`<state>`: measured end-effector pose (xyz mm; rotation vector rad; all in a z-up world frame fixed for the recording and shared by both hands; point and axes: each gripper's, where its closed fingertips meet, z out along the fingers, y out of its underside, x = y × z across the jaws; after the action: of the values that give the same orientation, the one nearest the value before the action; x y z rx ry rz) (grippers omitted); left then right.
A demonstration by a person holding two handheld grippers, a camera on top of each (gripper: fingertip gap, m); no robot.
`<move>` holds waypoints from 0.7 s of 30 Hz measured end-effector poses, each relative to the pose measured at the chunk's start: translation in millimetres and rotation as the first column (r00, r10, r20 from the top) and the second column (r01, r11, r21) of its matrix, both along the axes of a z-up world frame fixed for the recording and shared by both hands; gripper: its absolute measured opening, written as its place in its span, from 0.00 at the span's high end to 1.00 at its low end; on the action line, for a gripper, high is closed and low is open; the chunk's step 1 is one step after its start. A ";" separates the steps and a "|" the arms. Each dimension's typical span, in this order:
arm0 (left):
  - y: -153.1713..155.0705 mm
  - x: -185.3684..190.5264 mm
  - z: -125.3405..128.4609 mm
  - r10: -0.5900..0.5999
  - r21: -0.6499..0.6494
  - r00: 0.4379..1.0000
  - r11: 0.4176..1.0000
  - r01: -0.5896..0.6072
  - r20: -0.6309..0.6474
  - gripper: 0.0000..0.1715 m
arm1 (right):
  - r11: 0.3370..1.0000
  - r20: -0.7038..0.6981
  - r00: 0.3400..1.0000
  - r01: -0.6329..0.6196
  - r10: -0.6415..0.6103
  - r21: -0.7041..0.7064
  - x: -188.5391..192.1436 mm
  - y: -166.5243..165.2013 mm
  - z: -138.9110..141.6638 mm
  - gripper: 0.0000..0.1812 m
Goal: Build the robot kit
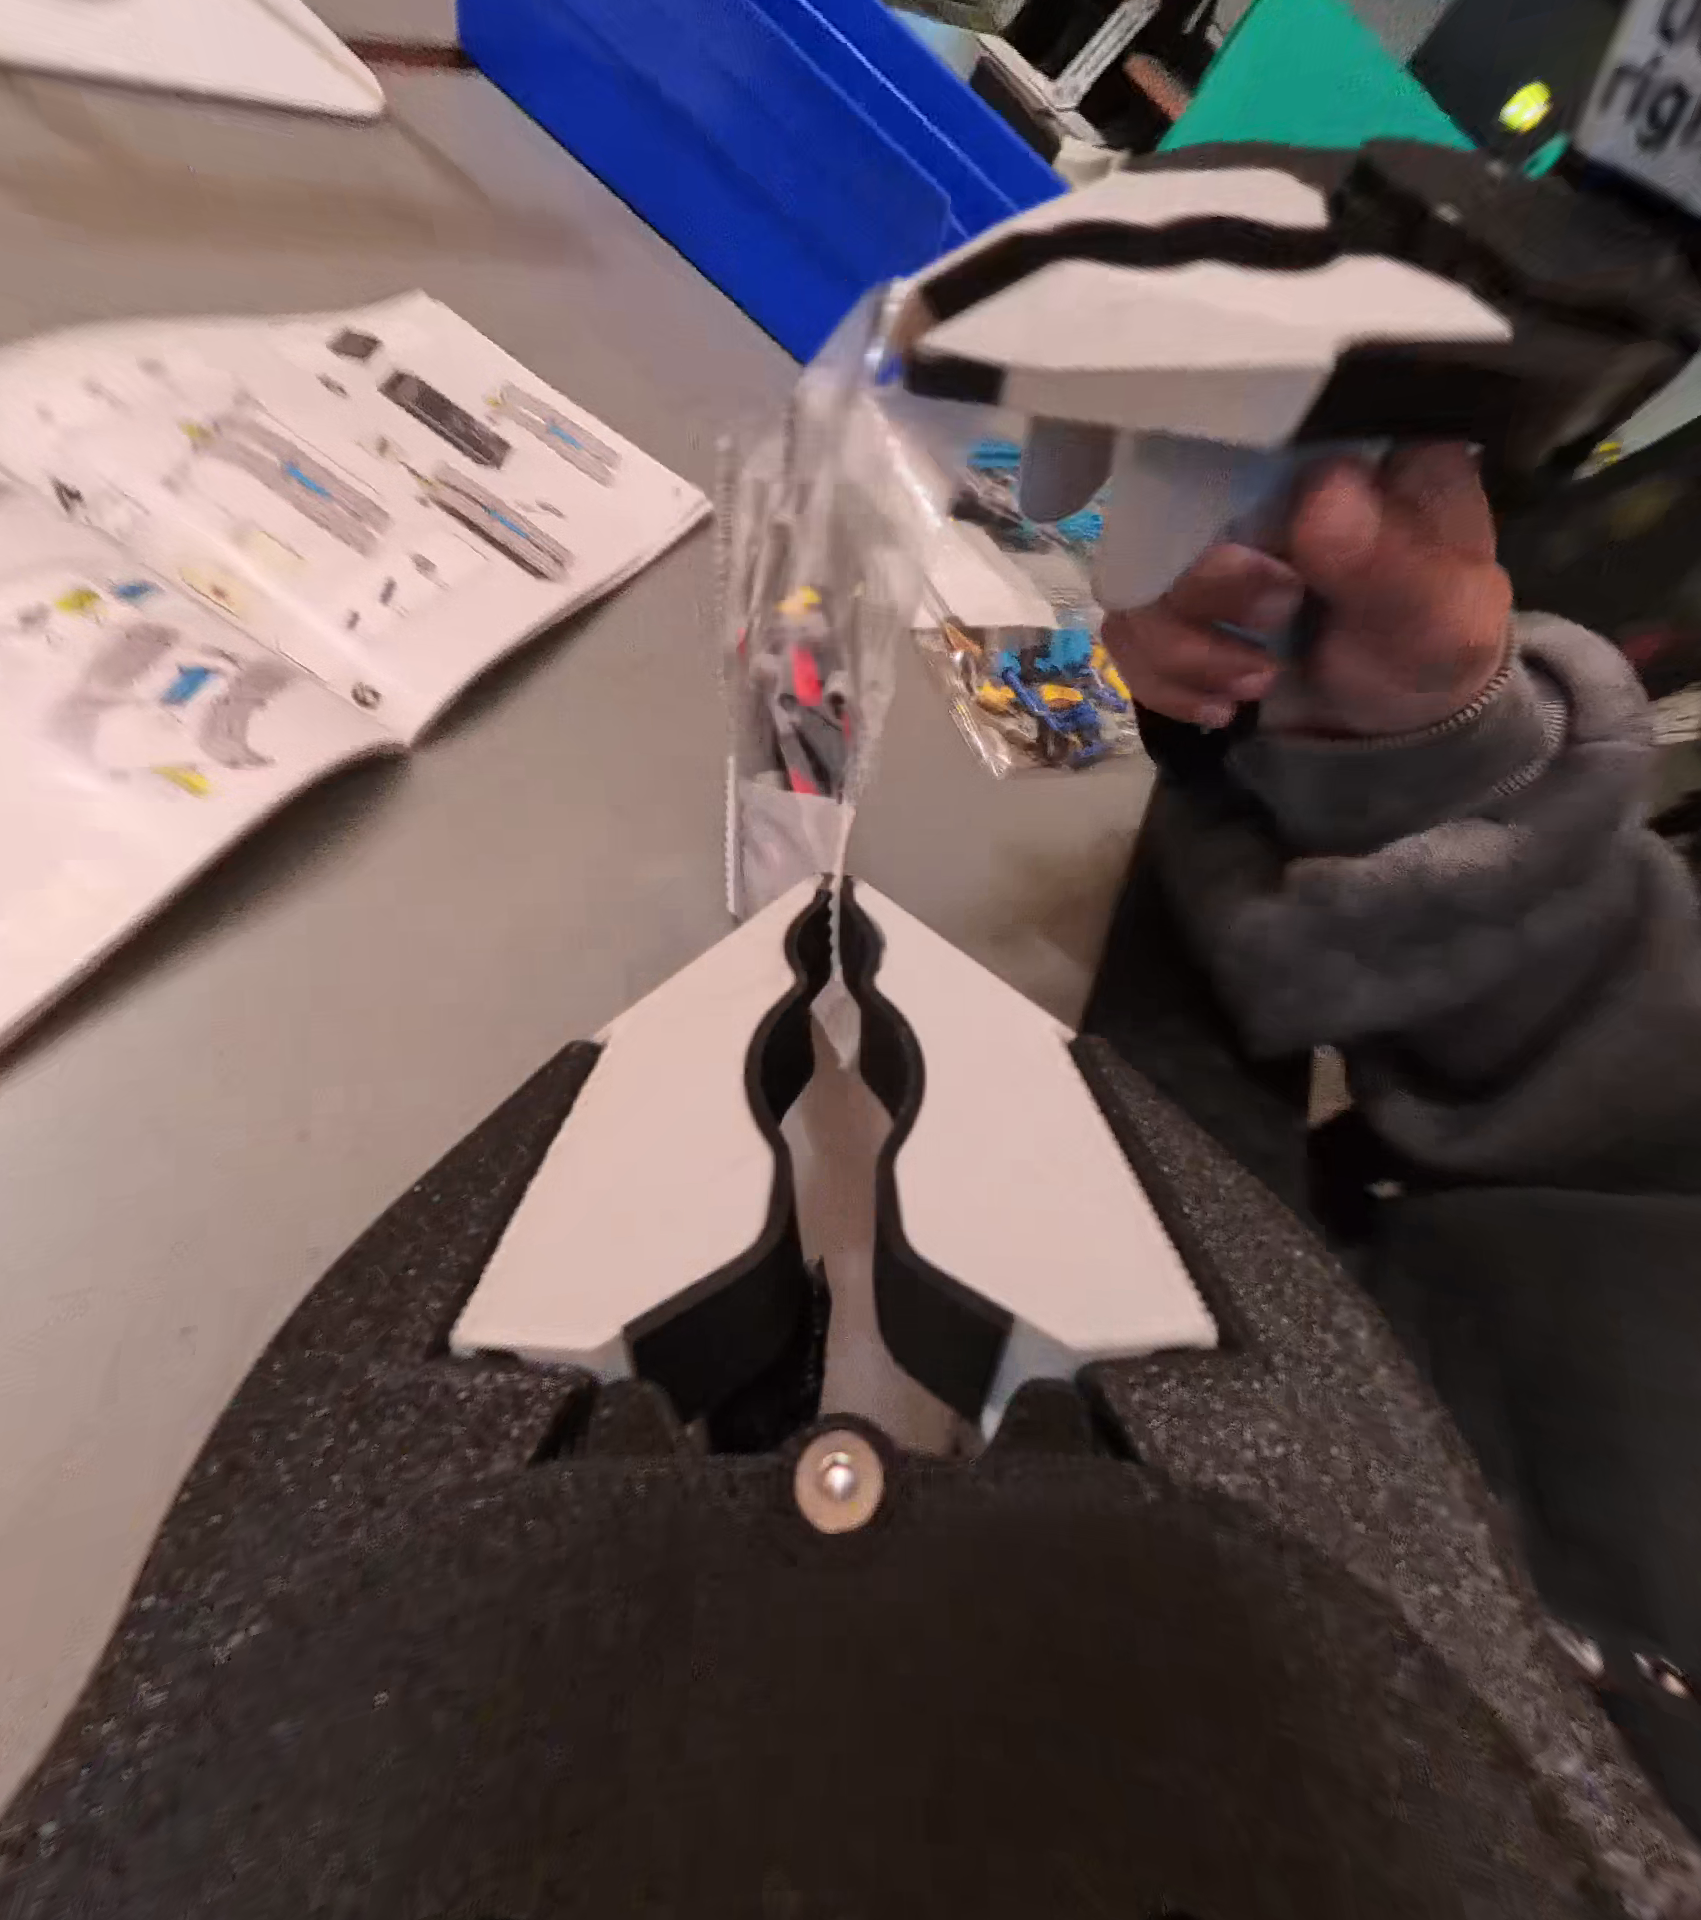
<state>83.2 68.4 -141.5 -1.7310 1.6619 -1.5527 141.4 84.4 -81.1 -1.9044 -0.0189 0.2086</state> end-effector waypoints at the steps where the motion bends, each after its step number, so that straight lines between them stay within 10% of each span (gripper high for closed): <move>1: 0.8 -3.4 -3.0 -0.022 -0.033 1.000 0.999 0.021 -0.014 1.00 | 1.000 0.074 0.997 -0.015 0.015 0.005 -4.1 -2.9 -2.1 0.96; 8: -6.1 -31.9 13.3 -0.209 -0.215 0.978 0.954 0.210 0.026 1.00 | 0.993 0.218 0.969 -0.113 0.120 -0.045 -13.9 -19.3 -3.6 0.92; 9: -4.7 -36.8 10.8 -0.228 -0.180 0.974 0.957 0.225 0.006 1.00 | 0.999 0.174 0.984 -0.040 0.044 -0.027 1.0 -17.5 1.6 0.67; 10: -1.1 -40.3 7.4 -0.231 -0.132 0.973 0.965 0.227 -0.012 1.00 | 1.000 0.138 0.990 -0.024 0.026 -0.012 9.2 -19.4 5.9 0.65; 15: 1.3 -56.5 13.0 -0.304 -0.103 0.953 0.948 0.301 -0.015 1.00 | 0.956 -0.023 0.956 -0.294 0.294 0.011 -31.1 -33.1 11.3 0.75; 21: 8.6 -63.8 8.8 -0.382 0.088 0.916 0.915 0.394 -0.126 1.00 | 0.878 0.207 0.860 -0.420 0.466 -0.231 -72.6 -20.6 -26.6 0.74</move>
<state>19.5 77.0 -132.8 -1.5128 2.2108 -1.5054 68.7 63.7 -107.7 -2.0739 -0.6450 0.2799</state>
